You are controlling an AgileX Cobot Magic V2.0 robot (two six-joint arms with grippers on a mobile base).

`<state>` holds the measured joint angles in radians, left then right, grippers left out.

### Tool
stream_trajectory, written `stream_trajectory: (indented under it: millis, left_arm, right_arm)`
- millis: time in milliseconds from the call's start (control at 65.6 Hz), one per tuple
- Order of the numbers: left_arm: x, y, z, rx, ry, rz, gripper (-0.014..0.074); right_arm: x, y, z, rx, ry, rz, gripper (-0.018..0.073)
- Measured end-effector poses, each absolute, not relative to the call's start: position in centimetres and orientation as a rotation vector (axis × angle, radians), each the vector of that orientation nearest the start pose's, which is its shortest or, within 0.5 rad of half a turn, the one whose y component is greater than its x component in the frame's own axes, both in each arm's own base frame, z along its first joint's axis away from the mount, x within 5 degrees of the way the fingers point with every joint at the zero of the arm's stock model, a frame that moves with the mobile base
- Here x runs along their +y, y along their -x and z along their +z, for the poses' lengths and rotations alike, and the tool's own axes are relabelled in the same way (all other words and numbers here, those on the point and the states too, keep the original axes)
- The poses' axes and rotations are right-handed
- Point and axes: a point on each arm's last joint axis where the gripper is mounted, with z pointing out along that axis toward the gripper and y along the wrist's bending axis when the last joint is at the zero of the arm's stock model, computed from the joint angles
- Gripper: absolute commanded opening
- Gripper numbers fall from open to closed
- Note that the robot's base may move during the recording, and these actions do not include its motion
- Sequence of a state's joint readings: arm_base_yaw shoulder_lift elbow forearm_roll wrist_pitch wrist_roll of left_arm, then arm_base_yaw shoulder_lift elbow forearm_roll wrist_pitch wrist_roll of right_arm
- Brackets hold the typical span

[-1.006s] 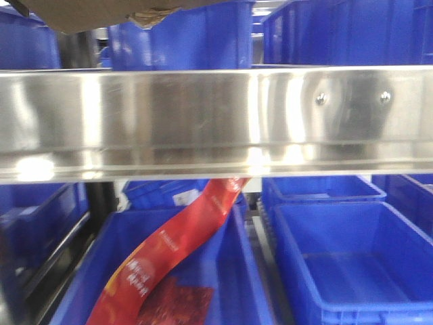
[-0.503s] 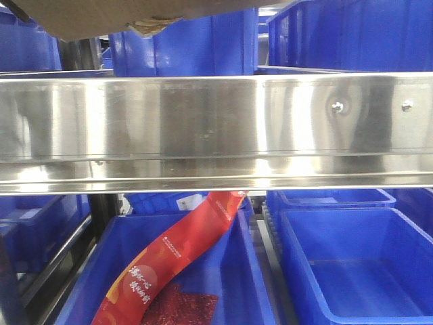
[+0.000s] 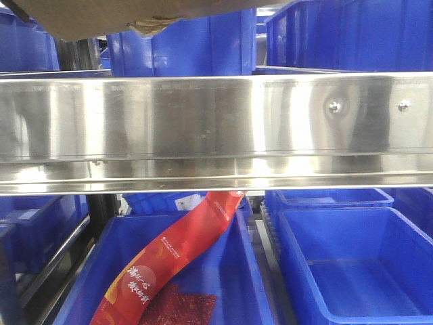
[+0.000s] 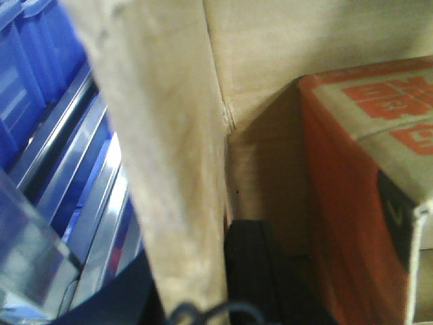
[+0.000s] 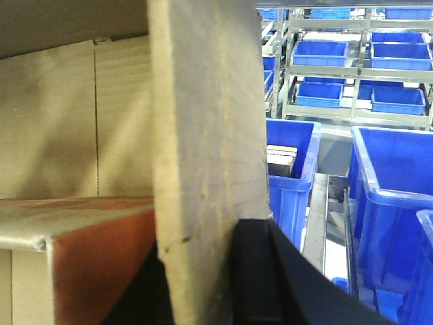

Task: Stack two boxes on right shelf middle
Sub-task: 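Carry the boxes with both grippers to the steel shelf rack, then lower the boxes onto the middle steel shelf with both grippers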

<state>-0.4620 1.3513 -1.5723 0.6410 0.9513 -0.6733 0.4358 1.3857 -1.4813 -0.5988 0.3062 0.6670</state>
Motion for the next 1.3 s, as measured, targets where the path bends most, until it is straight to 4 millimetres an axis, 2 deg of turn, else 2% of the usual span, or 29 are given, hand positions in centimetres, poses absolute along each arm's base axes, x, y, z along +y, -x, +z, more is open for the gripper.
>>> stream_trajectory:
  millis: [320,564,792,838,884,991,1082,1173,1295]
  left_arm:
    - [-8.3,-26.7,46.7,2.023,0.094,0.082,-0.0111]
    - [-8.3,-26.6,46.7,2.035,0.096,0.088,-0.0111]
    - [-8.5,-26.7,46.0,2.102,0.132,0.020,-0.0109]
    - [-8.3,-26.8,45.8,2.116,0.150,0.008,-0.0096]
    - [-8.1,-26.9,45.7,2.121,0.159,0.006,-0.0047]
    - [-7.9,-27.1,45.6,2.133,0.155,-0.006,0.0153]
    - [-7.8,-27.3,45.6,2.128,0.132,-0.020,0.0297]
    - [-8.0,-27.4,45.8,2.114,0.111,-0.023,0.0402]
    - [-8.0,-27.4,45.8,2.108,0.103,-0.027,0.0458]
  right_arm:
    - [12.1,-28.4,43.8,2.003,-0.038,0.300,-0.0153]
    - [12.1,-28.3,43.6,2.030,-0.056,0.314,-0.0153]
    - [11.9,-28.1,43.2,2.082,-0.076,0.292,-0.0136]
    - [11.9,-28.1,43.1,2.090,-0.079,0.290,-0.0087]
    - [11.9,-28.1,43.1,2.091,-0.080,0.292,-0.0016]
    - [12.1,-28.1,43.1,2.087,-0.085,0.318,0.0248]
    - [12.3,-28.1,43.4,2.068,-0.080,0.338,0.0405]
    - [12.4,-28.2,43.3,2.067,-0.076,0.341,0.0495]
    - [12.5,-28.3,43.2,2.072,-0.075,0.339,0.0506]
